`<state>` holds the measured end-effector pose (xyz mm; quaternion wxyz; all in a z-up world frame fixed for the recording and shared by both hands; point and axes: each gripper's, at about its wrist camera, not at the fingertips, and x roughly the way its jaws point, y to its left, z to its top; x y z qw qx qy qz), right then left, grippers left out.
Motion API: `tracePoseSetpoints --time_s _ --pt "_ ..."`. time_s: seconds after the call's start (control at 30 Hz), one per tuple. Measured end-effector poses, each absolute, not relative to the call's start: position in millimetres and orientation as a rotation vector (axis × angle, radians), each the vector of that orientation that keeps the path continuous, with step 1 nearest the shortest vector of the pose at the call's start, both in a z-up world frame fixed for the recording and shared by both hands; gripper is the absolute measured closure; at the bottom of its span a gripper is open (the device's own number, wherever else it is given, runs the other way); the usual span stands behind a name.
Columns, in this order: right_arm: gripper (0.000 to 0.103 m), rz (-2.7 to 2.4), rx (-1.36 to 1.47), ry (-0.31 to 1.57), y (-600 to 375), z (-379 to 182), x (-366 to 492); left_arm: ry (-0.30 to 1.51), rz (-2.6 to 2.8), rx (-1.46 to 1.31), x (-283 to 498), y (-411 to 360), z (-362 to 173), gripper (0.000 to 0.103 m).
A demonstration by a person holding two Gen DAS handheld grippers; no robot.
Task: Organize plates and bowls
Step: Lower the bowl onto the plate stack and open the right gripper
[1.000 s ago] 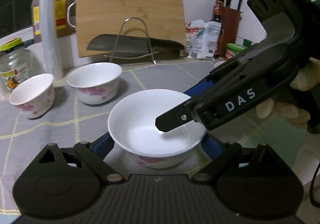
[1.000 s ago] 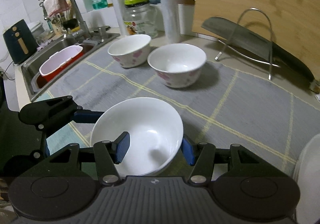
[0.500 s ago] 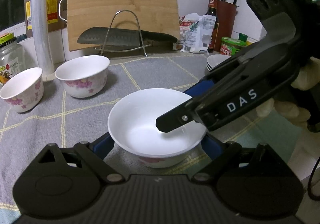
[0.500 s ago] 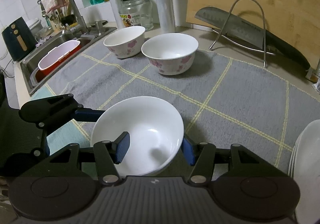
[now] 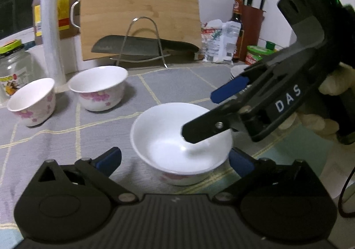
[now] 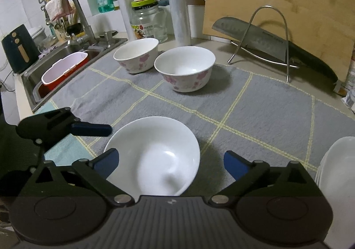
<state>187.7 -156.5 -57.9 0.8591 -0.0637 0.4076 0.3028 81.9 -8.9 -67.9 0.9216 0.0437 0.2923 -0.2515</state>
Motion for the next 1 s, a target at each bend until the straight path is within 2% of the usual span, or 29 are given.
tracePoseSetpoints --time_s 0.33,1.0 --pt "0.0 0.624 -0.157 0.815 -153.5 -50.0 189.9 0.585 -0.416 0.074 87.3 22.2 -47.9 0.001" --pt "0.0 0.616 -0.3 0.71 -129.9 -42.7 240.9 0.622 -0.334 0.058 189.1 38.7 -28.0 0.001"
